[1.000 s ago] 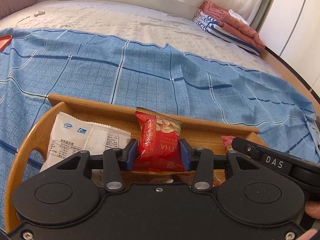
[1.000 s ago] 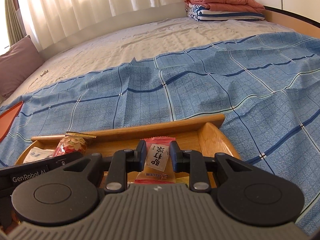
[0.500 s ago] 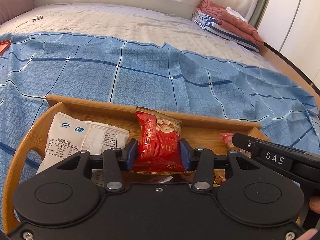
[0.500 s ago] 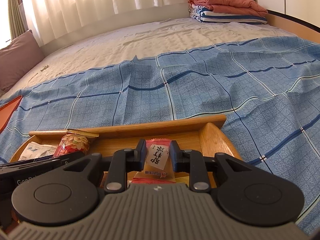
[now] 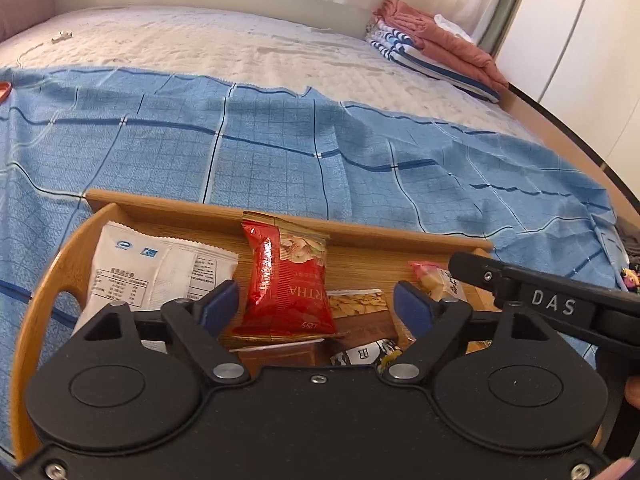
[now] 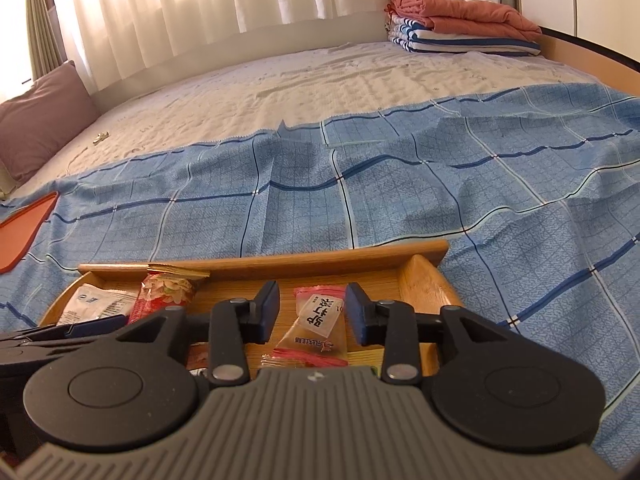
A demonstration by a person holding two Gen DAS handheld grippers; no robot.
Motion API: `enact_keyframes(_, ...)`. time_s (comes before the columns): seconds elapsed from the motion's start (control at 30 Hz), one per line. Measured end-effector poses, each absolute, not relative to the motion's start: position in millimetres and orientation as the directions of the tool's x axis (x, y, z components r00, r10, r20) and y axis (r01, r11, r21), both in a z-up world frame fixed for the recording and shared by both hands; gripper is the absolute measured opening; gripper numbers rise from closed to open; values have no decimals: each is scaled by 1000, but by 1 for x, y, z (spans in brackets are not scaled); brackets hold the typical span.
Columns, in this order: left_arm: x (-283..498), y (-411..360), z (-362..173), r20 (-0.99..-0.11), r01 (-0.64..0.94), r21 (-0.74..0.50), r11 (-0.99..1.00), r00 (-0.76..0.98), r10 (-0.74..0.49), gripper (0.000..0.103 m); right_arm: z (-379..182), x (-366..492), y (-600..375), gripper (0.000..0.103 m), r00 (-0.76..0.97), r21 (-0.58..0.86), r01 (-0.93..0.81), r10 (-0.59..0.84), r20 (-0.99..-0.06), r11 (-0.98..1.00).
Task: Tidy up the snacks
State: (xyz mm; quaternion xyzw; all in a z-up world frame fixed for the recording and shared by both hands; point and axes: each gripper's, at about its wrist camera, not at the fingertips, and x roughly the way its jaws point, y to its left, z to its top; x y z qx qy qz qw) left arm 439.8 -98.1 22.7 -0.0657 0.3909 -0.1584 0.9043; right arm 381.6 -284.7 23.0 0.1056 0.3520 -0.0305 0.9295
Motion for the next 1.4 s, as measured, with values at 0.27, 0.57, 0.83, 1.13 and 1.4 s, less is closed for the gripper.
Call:
enact_keyframes(0.27,408,-92,47,-670,249,-175,953,679,-301,96,49,350,-286,79,788,182,129,11,-616,975)
enact_keyframes(0.57,348,-80,69,-640,273,-80,959,724,-260,102,71,299,-278,90,819,148,84,16,-573,985)
enact_keyframes(0.83,287,-64,90,-618,266,-48,963,750,-238,103,91,252,-270,95,842,168,56,44,-538,984)
enact_keyframes(1.13,193,-44,109,-566,283,-34,959,785,-252,103,99,174,-259,102,880,208,5,94,-465,978)
enact_keyframes(1.4,139,-30,120,-541,292,-79,953,791,-287,103,107,119,-253,103,899,191,-22,103,-426,981)
